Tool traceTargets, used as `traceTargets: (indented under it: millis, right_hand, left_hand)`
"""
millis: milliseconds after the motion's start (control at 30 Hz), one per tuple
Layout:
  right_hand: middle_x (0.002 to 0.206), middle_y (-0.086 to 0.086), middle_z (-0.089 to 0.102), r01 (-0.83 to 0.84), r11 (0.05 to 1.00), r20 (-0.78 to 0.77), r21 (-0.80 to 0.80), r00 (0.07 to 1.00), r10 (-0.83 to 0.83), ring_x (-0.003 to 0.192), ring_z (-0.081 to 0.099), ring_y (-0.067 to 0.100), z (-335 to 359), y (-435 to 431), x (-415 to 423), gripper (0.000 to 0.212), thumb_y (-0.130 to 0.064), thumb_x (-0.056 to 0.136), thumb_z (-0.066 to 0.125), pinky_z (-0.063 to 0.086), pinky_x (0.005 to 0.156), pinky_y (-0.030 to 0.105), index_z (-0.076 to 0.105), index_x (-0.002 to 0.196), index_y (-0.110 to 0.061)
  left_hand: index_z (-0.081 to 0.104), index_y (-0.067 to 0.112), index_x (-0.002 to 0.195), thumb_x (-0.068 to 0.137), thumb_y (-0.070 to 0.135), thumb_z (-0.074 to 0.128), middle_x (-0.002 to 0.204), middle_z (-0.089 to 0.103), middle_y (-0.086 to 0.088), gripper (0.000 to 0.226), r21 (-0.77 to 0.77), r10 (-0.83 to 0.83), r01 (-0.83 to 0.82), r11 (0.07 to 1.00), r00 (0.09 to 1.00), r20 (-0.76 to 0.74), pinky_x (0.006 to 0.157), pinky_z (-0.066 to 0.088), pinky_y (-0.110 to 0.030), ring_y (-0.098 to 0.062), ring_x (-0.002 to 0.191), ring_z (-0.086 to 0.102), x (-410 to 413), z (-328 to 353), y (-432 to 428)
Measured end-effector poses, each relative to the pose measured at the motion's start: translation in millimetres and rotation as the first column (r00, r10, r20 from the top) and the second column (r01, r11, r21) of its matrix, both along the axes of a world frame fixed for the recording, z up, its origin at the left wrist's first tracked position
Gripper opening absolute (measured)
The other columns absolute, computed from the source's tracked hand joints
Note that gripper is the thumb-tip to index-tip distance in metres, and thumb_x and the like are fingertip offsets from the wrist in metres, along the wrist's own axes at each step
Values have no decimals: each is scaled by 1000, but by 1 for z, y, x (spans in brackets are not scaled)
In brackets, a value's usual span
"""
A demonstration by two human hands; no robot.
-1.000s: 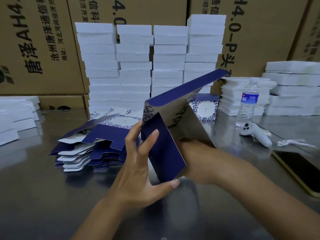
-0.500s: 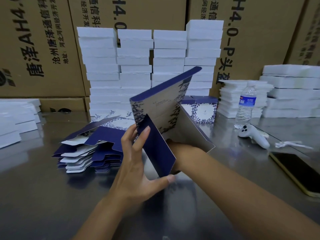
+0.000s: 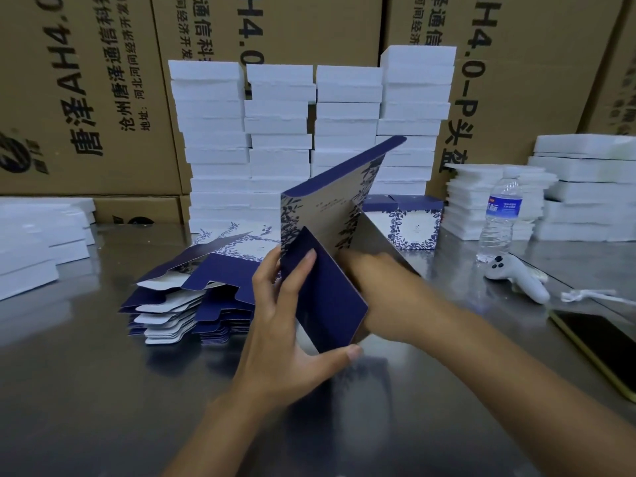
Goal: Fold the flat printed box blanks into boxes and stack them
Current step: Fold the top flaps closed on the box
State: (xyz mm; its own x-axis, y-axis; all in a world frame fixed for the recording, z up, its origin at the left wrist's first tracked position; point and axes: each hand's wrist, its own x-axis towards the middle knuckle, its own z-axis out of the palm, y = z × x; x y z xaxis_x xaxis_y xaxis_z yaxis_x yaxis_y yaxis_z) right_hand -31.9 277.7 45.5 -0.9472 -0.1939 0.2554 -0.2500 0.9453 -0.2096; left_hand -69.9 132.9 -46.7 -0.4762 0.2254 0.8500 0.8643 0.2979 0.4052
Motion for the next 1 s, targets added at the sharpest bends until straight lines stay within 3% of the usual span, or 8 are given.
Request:
traceTargets:
  millis: [67, 200, 267, 367, 500, 600, 833, 1000]
  right_hand:
    - [95, -5, 68, -72, 951, -247, -300, 969, -4, 90, 63, 19, -2, 3, 12, 16, -23, 96, 45, 51, 79, 37, 57, 106, -23]
    - [70, -19, 64, -230, 670, -290, -705, 957, 23, 66, 59, -5, -9, 1, 30, 28, -50, 94, 43, 44, 60, 9, 59, 94, -27]
    - [69, -15, 67, -214, 669, -257, -711, 966, 37, 63, 63, -2, -18, 2, 29, 14, -41, 90, 56, 50, 61, 15, 55, 101, -32]
    - [80, -5, 69, -213, 690, -294, -692, 956, 0, 67, 68, 18, -25, -1, 26, 26, -15, 91, 58, 56, 63, 42, 52, 105, -35]
    - [101, -11, 66, -160, 702, -303, -694, 949, -83, 77, 66, 13, -24, 7, 19, 21, -19, 93, 55, 54, 67, 32, 60, 109, -31]
    - [91, -9, 65, -81, 755, -295, -651, 943, -153, 70, 58, 3, -26, 17, 15, 15, -20, 92, 55, 43, 61, 21, 64, 102, -27]
    - [80, -12, 62, 68, 907, -215, -416, 962, -170, 85, 55, 3, -20, 22, 22, 27, -37, 86, 59, 41, 71, 21, 62, 60, -31]
    - [69, -16, 66, 83, 936, -188, -343, 970, -155, 72, 61, 2, -18, 7, 27, 23, -51, 78, 58, 51, 68, 28, 67, 68, -33]
  left_hand:
    - [18, 50, 144, 58, 64, 71, 149, 1, 22, 102, 5, 11, -11, 1000, 999, 32, 101, 19, 1, 10, 137, 11, 0, 1, 1]
    - [14, 57, 141, 52, 71, 69, 148, -8, 26, 106, -43, 43, -38, 998, 993, 113, 103, 19, -7, 13, 138, 2, 0, -1, 1]
    - [10, 62, 139, 50, 73, 69, 148, -6, 27, 108, -55, 43, -35, 998, 988, 150, 101, 17, 0, 14, 137, 2, -1, -2, 0]
    - [9, 65, 135, 57, 69, 67, 147, 12, 23, 97, -35, 23, -15, 999, 969, 245, 101, 21, 1, 11, 137, 12, -4, 0, -3]
    - [31, 55, 130, 84, 54, 54, 133, 40, 30, 51, 21, -58, 55, 998, 962, 265, 100, 32, -9, 6, 127, 38, -7, 1, -6]
    - [48, 48, 119, 94, 38, 47, 118, 55, 25, 28, 67, -64, 49, 997, 966, 250, 90, 44, -16, 1, 109, 55, -8, 2, -5]
    - [61, 37, 93, 92, 39, 43, 94, 58, 11, 18, 26, 14, -19, 999, 984, 178, 77, 38, -8, -1, 91, 55, -6, 3, -3]
    - [61, 29, 81, 90, 26, 52, 95, 49, 4, 12, 50, 17, -28, 998, 977, 214, 79, 35, -6, 4, 92, 49, -5, 5, 1]
